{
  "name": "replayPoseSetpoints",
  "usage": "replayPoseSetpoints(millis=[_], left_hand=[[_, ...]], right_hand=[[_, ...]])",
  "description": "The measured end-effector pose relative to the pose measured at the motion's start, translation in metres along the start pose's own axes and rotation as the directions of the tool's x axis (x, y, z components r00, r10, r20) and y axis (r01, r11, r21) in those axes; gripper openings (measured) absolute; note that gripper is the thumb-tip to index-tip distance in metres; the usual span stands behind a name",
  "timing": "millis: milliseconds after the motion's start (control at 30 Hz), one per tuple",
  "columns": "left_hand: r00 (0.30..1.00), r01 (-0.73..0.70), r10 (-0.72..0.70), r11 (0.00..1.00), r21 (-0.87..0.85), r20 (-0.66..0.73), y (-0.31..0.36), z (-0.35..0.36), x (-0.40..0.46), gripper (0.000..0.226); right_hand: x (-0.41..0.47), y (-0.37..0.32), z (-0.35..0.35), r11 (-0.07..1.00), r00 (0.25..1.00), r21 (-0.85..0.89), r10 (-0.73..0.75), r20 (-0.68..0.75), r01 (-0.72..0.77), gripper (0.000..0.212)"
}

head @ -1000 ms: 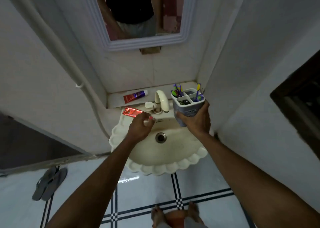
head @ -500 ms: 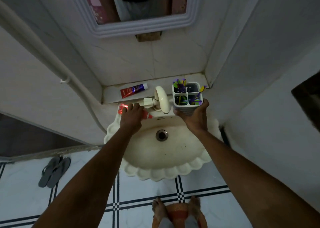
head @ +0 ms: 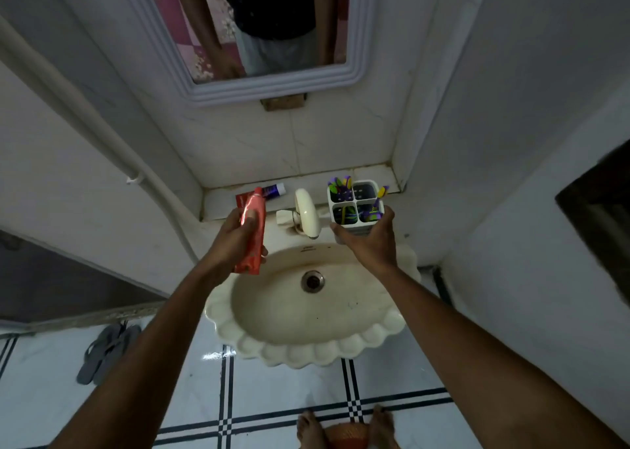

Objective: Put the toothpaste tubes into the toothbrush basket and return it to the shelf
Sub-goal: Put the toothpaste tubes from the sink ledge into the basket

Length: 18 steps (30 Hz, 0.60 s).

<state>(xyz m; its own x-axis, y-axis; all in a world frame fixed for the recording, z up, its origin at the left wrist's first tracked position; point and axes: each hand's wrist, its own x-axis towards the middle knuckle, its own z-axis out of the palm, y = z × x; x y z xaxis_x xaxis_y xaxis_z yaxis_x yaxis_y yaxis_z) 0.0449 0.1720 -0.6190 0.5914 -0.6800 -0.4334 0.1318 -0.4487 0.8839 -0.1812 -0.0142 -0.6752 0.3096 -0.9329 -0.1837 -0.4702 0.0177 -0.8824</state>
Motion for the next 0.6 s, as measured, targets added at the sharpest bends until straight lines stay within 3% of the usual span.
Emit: replayPoseSetpoints(millis=[67, 133, 200, 267, 367, 600], left_hand=[[0.995, -0.019, 0.022, 0.999, -0.027, 0.095, 0.03, -0.001, -0.007, 0.06], [0.971, -0.128, 0.11, 0.989, 0.071, 0.212, 0.061, 0.007, -0.011, 0.07], [0.94, -0.284, 0.226, 0.933, 0.22, 0.255, 0.092, 0.026, -0.009, 0.058], [0.907, -0.42, 0.357, 0.802, 0.425, 0.222, 0.119, 0.052, 0.001, 0.034], [0.852, -0.478, 0.473, 0.529, 0.701, 0.224, 0.145, 0.089, 0.019, 0.013], [0.819, -0.433, 0.456, 0.095, 0.897, 0.347, 0.164, 0.149, 0.06, 0.016]], right_hand=[[0.002, 0.0, -0.003, 1.0, 1.0, 0.012, 0.004, 0.02, -0.004, 0.12], [0.005, -0.001, -0.005, 1.0, 0.999, 0.013, 0.008, 0.043, -0.009, 0.12], [0.008, -0.003, -0.007, 1.0, 0.999, 0.02, 0.011, 0.053, -0.012, 0.121], [0.011, -0.006, -0.008, 1.0, 0.997, 0.022, 0.013, 0.07, -0.014, 0.122], [0.014, -0.007, -0.007, 1.0, 0.995, 0.018, 0.02, 0.096, -0.021, 0.122], [0.017, -0.005, -0.006, 0.999, 0.991, -0.002, 0.05, 0.124, -0.051, 0.118]])
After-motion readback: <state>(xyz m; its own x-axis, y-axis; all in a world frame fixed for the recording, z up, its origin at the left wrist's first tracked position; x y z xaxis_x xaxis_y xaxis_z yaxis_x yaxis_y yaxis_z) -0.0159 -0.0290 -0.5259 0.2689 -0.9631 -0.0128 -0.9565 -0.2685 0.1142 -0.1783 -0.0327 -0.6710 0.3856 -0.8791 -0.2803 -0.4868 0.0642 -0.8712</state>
